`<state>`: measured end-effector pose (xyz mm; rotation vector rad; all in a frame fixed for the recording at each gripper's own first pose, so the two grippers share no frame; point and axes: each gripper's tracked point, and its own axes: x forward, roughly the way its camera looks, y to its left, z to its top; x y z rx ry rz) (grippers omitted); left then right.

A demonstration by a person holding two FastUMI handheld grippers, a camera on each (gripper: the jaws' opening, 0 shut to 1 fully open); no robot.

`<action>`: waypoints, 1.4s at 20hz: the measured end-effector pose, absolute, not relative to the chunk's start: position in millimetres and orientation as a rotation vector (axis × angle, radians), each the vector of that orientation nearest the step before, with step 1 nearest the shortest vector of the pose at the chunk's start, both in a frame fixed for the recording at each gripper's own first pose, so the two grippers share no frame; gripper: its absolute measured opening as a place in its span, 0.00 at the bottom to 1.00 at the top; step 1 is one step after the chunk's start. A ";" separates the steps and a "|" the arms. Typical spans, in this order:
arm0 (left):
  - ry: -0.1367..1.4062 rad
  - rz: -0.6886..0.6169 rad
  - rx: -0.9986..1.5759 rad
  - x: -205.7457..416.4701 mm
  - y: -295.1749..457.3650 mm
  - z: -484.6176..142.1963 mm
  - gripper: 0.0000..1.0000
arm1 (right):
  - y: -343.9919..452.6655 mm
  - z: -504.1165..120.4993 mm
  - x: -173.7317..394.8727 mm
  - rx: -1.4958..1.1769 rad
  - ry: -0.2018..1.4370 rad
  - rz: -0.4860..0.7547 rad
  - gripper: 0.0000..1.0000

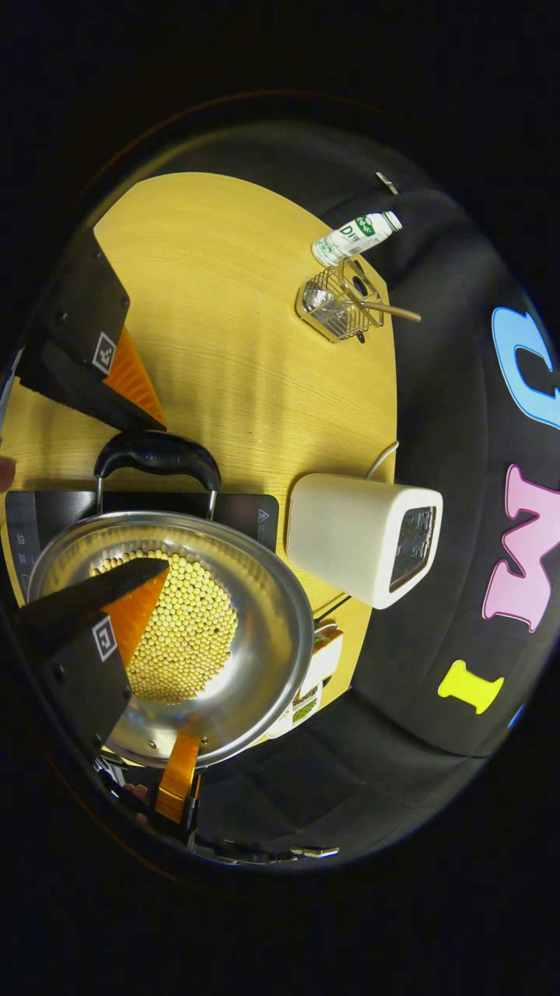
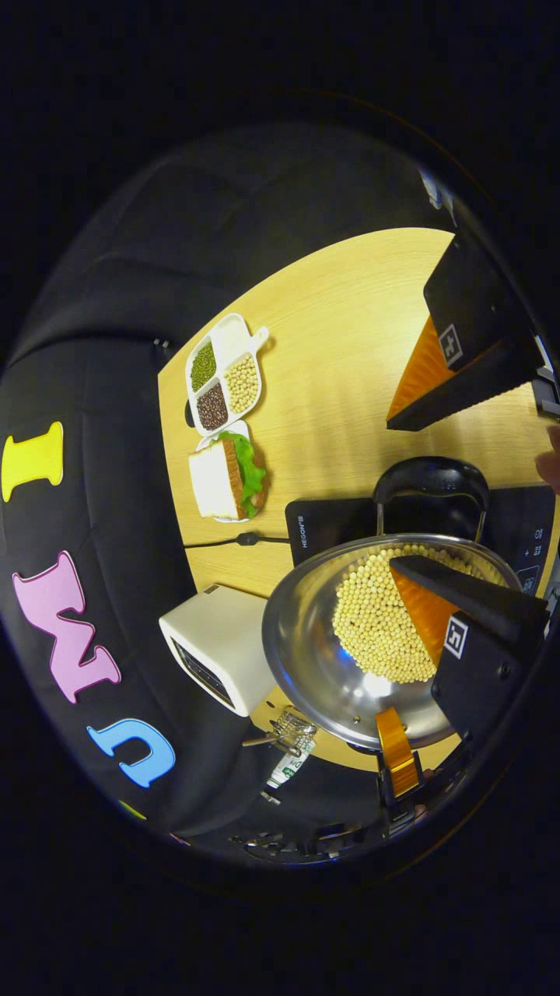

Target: First push the handle of the pot to place it horizontally, then grasp the pot with both hands and set it on the induction cooktop.

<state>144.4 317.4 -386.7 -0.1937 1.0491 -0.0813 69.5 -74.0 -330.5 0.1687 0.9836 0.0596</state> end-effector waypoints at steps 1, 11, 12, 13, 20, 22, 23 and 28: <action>1.041 -0.081 -0.189 143.2 317.3 -386.7 0.96 | -75.3 -327.6 69.7 0.170 0.974 0.054 0.99; 0.900 -0.061 -0.187 143.2 330.0 -322.2 0.96 | -60.3 -240.0 75.9 0.181 0.738 0.059 0.99; 0.870 -0.063 -0.184 145.6 330.5 -311.6 0.96 | -57.6 -225.8 76.3 0.183 0.705 0.062 0.99; 0.845 -0.065 -0.181 145.1 329.4 -300.3 0.96 | -55.5 -210.2 77.9 0.185 0.667 0.062 0.99; 0.565 -0.102 -0.142 150.1 319.4 -198.3 0.95 | -44.0 -108.3 75.4 0.170 0.415 0.074 0.99; 0.461 -0.111 -0.108 151.1 317.2 -163.5 0.95 | -42.9 -87.7 70.8 0.174 0.359 0.072 0.99; 0.409 -0.123 -0.097 151.6 313.5 -147.9 0.95 | -43.1 -78.0 68.1 0.173 0.332 0.069 0.99; 0.225 -0.123 -0.064 136.8 303.5 -86.4 0.95 | -41.2 -29.6 47.4 0.164 0.202 0.073 0.98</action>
